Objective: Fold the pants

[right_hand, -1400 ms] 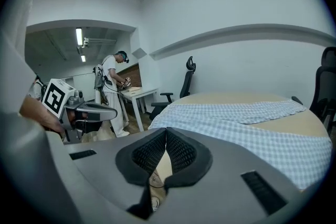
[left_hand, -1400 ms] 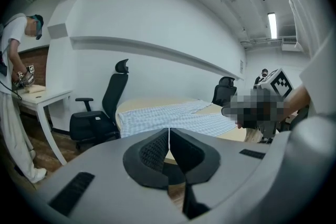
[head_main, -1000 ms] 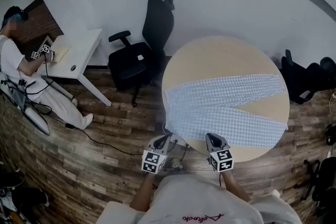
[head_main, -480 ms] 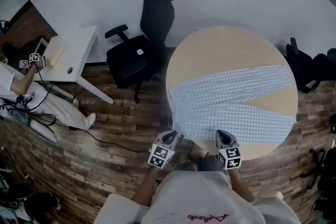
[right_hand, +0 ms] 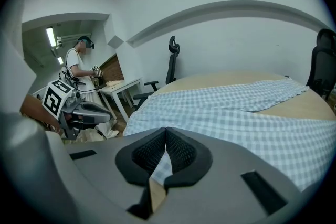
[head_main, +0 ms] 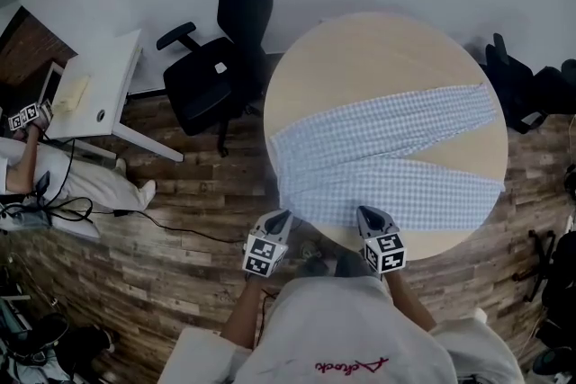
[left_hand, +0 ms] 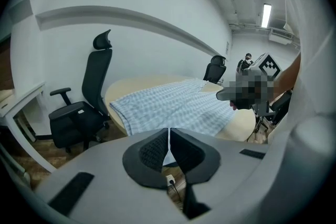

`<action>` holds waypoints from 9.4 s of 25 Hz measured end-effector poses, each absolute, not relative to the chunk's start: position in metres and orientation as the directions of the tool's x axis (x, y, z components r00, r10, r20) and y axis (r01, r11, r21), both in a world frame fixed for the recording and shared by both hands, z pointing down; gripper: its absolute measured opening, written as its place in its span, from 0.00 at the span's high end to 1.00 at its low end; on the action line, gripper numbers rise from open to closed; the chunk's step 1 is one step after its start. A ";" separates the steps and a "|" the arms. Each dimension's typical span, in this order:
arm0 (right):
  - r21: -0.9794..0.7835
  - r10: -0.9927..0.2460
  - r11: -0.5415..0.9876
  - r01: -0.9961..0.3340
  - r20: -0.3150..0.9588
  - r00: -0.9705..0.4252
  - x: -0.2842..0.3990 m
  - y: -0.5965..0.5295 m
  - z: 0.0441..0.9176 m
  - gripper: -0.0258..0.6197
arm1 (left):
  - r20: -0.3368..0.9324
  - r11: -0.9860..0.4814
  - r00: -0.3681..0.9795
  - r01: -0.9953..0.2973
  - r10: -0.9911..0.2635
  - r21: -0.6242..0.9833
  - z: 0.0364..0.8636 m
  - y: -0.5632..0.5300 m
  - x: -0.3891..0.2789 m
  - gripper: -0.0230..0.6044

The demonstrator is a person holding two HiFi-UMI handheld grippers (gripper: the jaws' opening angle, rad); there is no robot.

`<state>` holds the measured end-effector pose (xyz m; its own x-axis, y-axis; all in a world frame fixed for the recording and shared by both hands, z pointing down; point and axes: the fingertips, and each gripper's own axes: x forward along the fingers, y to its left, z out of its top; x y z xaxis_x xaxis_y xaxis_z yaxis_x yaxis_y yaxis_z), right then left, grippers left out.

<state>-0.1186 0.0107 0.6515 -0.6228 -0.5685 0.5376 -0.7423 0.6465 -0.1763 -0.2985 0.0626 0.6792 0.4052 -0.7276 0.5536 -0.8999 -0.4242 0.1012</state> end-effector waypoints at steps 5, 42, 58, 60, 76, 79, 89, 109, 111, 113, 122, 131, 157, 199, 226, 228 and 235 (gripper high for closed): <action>-0.188 -0.519 0.663 -0.725 0.581 -0.626 -0.124 0.018 0.667 0.91 | 0.592 -0.423 0.420 -0.895 -0.688 0.143 0.692 0.065 -0.294 0.90; 0.350 -0.341 0.936 -0.033 0.880 -0.330 -0.151 0.064 0.739 0.80 | 0.886 -0.883 0.143 -0.247 -0.441 -0.399 0.778 0.054 -0.300 0.75; 0.379 -0.359 0.925 -0.022 0.855 -0.375 -0.147 0.040 0.705 0.91 | 0.868 -0.861 0.168 -0.310 -0.468 -0.404 0.737 0.052 -0.310 0.90; 0.405 -0.381 0.914 -0.020 0.841 -0.384 -0.150 0.025 0.693 0.91 | 0.864 -0.852 0.166 -0.328 -0.476 -0.407 0.729 0.045 -0.315 0.90; 0.571 -0.512 0.820 0.019 0.748 -0.422 -0.158 -0.132 0.624 0.91 | 0.808 -0.795 0.124 -0.315 -0.577 -0.519 0.642 -0.106 -0.328 0.91; 0.567 -0.503 0.823 0.034 0.756 -0.419 -0.163 -0.163 0.624 0.91 | 0.814 -0.797 0.107 -0.309 -0.571 -0.519 0.644 -0.137 -0.332 0.91; 0.492 -0.402 0.861 0.130 0.813 -0.421 -0.193 -0.246 0.660 0.91 | 0.875 -0.830 0.027 -0.331 -0.484 -0.449 0.684 -0.198 -0.361 0.91; 0.496 -0.425 0.868 0.024 0.769 -0.477 -0.223 -0.296 0.715 0.77 | 0.861 -0.734 -0.039 -0.504 -0.507 -0.455 0.724 -0.228 -0.390 0.65; 0.523 -0.447 0.852 -0.004 0.723 -0.527 -0.227 -0.299 0.695 0.76 | 0.833 -0.705 -0.065 -0.499 -0.550 -0.504 0.710 -0.231 -0.400 0.65; 0.524 -0.457 0.851 -0.039 0.701 -0.548 -0.227 -0.301 0.679 0.75 | 0.817 -0.683 -0.080 -0.506 -0.572 -0.527 0.700 -0.228 -0.407 0.63; 0.498 -0.590 0.804 -0.325 0.595 -0.546 -0.209 -0.273 0.619 0.79 | 0.763 -0.681 0.036 -0.479 -0.645 -0.554 0.661 -0.191 -0.366 0.65; 0.285 -0.674 0.701 -0.654 0.565 -0.477 -0.150 -0.158 0.619 0.91 | 0.674 -0.733 0.357 -0.532 -0.647 -0.423 0.638 -0.137 -0.248 0.91; 0.038 -0.772 0.048 -0.998 0.636 -0.013 0.179 0.019 0.686 0.91 | 0.645 -0.942 0.697 -0.315 -0.313 -0.117 0.670 -0.084 0.020 0.91; 0.697 -0.810 0.558 -0.450 0.575 -0.115 0.320 -0.269 0.588 0.91 | 0.696 -0.853 0.496 -0.345 -0.520 -0.392 0.641 -0.264 0.091 0.90; 0.582 -0.640 0.766 -0.274 0.729 -0.241 0.248 -0.512 0.674 0.88 | 0.762 -0.715 0.310 -0.644 -0.568 -0.271 0.692 -0.408 0.038 0.88; 0.554 -0.669 0.723 -0.414 0.710 -0.219 0.255 -0.521 0.679 0.67 | 0.755 -0.691 0.292 -0.667 -0.587 -0.279 0.696 -0.408 0.033 0.68; 0.311 -0.786 0.453 -0.836 0.583 -0.209 0.319 -0.557 0.619 0.66 | 0.692 -0.557 0.228 -0.777 -0.685 -0.295 0.671 -0.424 -0.011 0.62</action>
